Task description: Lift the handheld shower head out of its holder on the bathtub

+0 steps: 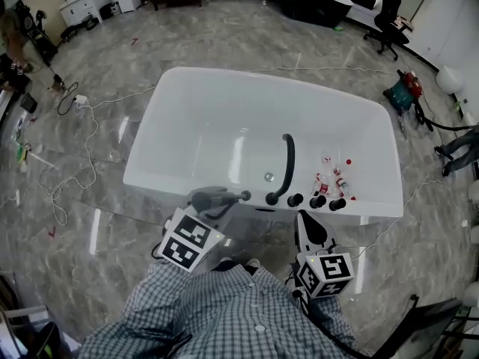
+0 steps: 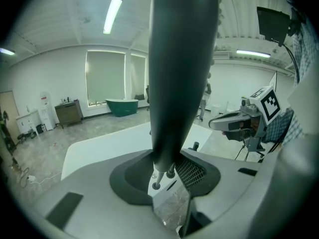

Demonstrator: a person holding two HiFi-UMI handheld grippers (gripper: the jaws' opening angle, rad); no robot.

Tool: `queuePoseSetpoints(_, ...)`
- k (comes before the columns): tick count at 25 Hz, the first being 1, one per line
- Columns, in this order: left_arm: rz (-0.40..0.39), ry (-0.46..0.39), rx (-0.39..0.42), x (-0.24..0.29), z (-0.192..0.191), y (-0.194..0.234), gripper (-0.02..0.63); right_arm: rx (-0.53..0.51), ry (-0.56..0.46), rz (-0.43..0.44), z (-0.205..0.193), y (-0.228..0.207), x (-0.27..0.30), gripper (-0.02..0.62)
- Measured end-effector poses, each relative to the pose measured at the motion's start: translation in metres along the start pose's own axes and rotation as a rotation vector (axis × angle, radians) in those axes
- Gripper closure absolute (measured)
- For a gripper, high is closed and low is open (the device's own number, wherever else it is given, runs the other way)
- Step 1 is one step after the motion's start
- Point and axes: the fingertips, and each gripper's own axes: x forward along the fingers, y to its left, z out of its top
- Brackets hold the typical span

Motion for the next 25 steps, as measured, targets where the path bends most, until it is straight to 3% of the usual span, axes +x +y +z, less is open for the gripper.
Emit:
queuePoseSetpoints(5, -0.014, -0.015, 0.036, -0.011, 0.005, -0.007, 0.466, -0.006, -0.017, -0.01, 0.004, -0.002, -0.008, 0.577)
queuePoseSetpoints(25, 0.014, -0.045, 0.006, -0.025, 0.008, 0.001, 0.466, -0.006, 0.006, 0.002, -0.003, 0.003, -0.013, 0.577)
